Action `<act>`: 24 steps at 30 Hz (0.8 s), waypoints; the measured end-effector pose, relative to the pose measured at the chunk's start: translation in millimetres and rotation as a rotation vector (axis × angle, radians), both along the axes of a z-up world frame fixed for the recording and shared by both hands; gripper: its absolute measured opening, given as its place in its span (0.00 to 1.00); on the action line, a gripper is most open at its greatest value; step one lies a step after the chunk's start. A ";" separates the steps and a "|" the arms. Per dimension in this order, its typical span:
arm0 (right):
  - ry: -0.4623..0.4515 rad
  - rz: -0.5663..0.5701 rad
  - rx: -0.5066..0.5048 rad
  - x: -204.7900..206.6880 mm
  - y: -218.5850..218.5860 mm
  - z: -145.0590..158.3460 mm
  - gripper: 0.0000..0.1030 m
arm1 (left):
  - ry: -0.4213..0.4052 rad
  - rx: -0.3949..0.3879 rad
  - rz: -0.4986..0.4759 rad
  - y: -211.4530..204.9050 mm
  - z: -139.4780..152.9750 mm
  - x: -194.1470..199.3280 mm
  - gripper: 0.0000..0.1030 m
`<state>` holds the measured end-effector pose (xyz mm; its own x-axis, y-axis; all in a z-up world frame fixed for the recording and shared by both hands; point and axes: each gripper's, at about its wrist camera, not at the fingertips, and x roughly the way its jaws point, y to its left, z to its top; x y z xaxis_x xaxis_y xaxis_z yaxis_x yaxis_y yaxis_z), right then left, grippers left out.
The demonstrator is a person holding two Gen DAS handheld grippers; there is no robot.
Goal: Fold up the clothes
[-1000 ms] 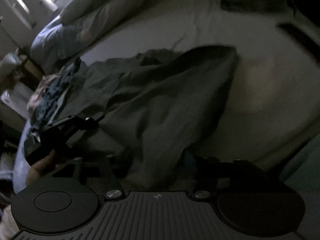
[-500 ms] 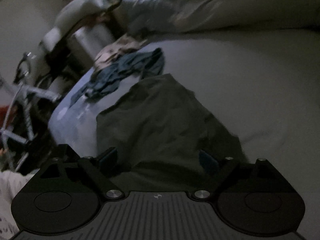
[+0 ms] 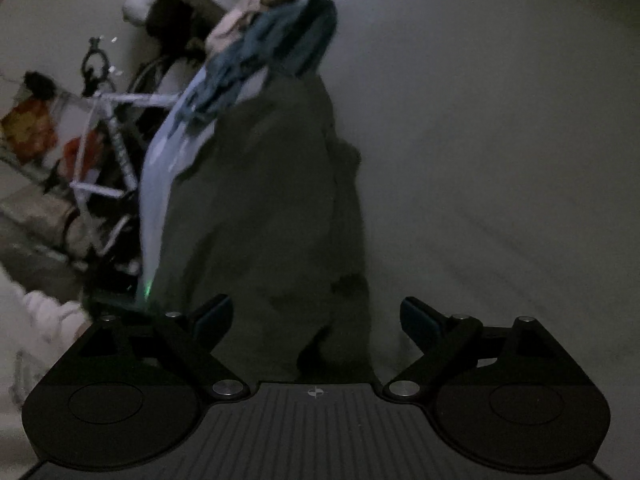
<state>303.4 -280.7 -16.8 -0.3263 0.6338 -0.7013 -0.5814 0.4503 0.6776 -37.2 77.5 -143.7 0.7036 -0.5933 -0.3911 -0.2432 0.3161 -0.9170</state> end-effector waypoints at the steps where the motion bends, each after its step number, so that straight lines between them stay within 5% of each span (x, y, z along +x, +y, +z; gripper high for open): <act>1: 0.039 0.012 0.002 4.7 -2.8 -6.0 0.90 | -0.001 -0.001 0.000 -0.1 -0.3 0.1 0.12; 7: 0.175 0.071 0.070 21.9 -5.5 -18.7 0.99 | -0.008 0.000 0.001 -1.2 -0.7 0.3 0.12; 17: 0.227 0.283 0.052 7.0 56.8 -18.7 1.00 | -0.035 0.007 0.003 -4.2 -2.0 -3.8 0.12; 24: 0.280 0.315 0.039 -1.8 72.4 -23.8 1.00 | -0.061 0.014 -0.006 -3.0 -0.9 -7.7 0.12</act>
